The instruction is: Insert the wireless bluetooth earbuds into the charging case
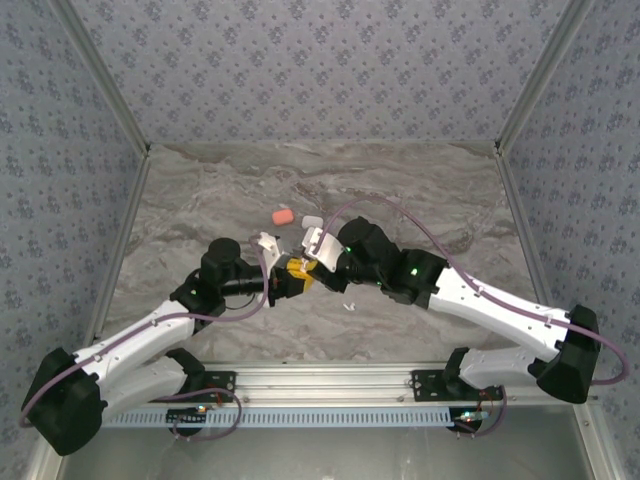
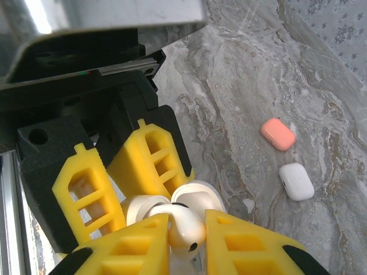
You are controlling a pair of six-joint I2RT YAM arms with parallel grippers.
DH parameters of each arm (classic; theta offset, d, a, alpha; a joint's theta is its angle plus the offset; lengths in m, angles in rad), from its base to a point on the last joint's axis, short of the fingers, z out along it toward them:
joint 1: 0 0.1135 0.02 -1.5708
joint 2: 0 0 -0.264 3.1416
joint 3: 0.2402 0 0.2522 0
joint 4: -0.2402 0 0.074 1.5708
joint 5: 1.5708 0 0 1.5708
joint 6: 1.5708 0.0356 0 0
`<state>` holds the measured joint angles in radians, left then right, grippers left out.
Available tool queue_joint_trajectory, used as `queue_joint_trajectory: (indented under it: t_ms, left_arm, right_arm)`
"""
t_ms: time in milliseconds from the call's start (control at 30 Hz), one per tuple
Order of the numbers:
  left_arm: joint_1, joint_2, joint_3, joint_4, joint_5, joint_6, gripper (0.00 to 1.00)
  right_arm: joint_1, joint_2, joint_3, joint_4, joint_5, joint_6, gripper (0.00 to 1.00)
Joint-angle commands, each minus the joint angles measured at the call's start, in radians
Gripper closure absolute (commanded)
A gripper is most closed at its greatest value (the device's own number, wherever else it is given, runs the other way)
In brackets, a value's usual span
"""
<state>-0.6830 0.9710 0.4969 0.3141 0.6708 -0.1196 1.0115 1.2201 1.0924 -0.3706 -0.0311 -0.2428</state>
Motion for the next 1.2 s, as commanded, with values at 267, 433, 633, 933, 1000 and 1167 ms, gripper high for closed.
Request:
queue_joint_trajectory:
  t_ms: [267,433,633,933,1000,1167]
  left_arm:
    - [-0.006,-0.014,0.032,0.032,0.022,0.026,1.0]
    - [-0.007,-0.02,0.026,0.04,0.018,0.028,1.0]
    - [-0.006,-0.043,0.007,0.056,-0.01,0.027,1.0]
    - [-0.007,-0.153,-0.075,0.118,-0.141,0.034,1.0]
    - [-0.007,-0.18,-0.088,0.12,-0.164,0.037,1.0]
    - [-0.007,-0.219,-0.101,0.103,-0.185,0.041,1.0]
  right_arm:
    - [-0.044,0.002,0.058,-0.069,-0.26,-0.025,0.72]
    - [-0.092,-0.009,0.088,-0.087,-0.342,-0.002,0.6]
    - [-0.173,-0.07,0.084,-0.066,-0.346,0.115,0.48]
    - [-0.277,-0.21,-0.125,-0.088,-0.125,0.418,0.46]
    - [-0.277,-0.218,-0.19,-0.095,-0.09,0.472,0.45]
    - [-0.255,-0.155,-0.327,-0.101,-0.044,0.58,0.41]
